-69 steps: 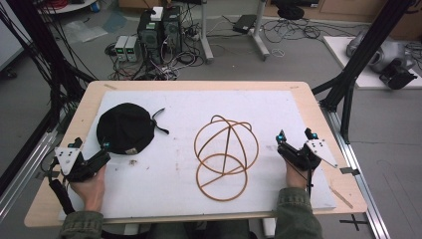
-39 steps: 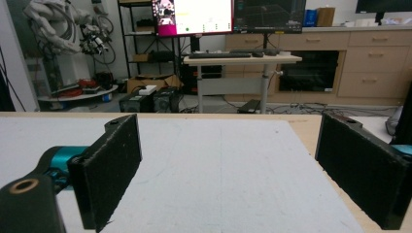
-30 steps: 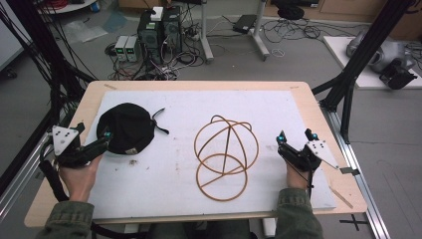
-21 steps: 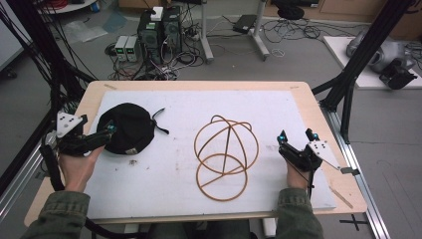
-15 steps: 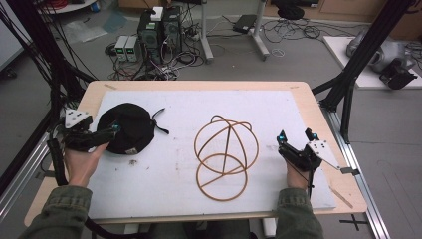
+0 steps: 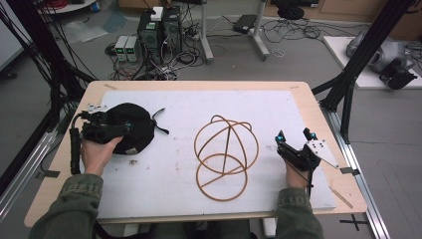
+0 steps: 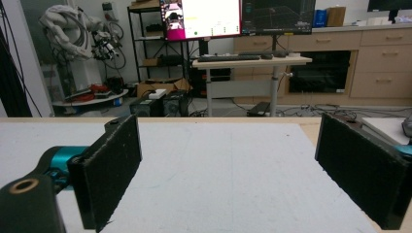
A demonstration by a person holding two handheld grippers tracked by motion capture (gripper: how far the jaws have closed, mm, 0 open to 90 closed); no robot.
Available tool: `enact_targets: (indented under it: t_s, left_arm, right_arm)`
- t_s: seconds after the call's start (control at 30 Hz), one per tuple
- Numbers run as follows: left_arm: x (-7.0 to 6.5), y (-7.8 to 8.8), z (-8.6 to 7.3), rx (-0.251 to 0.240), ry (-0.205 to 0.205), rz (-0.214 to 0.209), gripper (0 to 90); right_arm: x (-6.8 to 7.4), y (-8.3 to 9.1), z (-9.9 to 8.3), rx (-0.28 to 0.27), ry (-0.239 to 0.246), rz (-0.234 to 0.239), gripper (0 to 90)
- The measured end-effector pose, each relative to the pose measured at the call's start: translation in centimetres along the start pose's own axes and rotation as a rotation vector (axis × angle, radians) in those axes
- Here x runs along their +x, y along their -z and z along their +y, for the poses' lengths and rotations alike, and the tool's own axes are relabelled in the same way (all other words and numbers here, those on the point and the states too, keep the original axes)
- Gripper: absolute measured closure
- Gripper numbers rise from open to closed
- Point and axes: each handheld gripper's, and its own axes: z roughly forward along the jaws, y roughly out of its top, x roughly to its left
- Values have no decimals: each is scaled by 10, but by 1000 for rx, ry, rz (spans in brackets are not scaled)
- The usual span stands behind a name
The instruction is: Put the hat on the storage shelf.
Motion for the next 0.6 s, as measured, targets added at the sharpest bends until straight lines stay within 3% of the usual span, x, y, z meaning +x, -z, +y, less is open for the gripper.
enact_targets:
  t_s: [0.17,0.27,0.33,0.6]
  left_arm:
    - [0,-3,3,6,70,-23,286]
    - [3,-5,1,31,95,-46,375]
    - [5,-5,1,22,113,-44,406]
    - [12,-8,-2,48,107,-60,677]
  right_arm:
    - [0,0,0,5,0,9,88]
    - [1,1,0,0,3,13,88]
    - [1,1,-1,1,3,18,88]
    - [4,4,-2,-2,20,41,88]
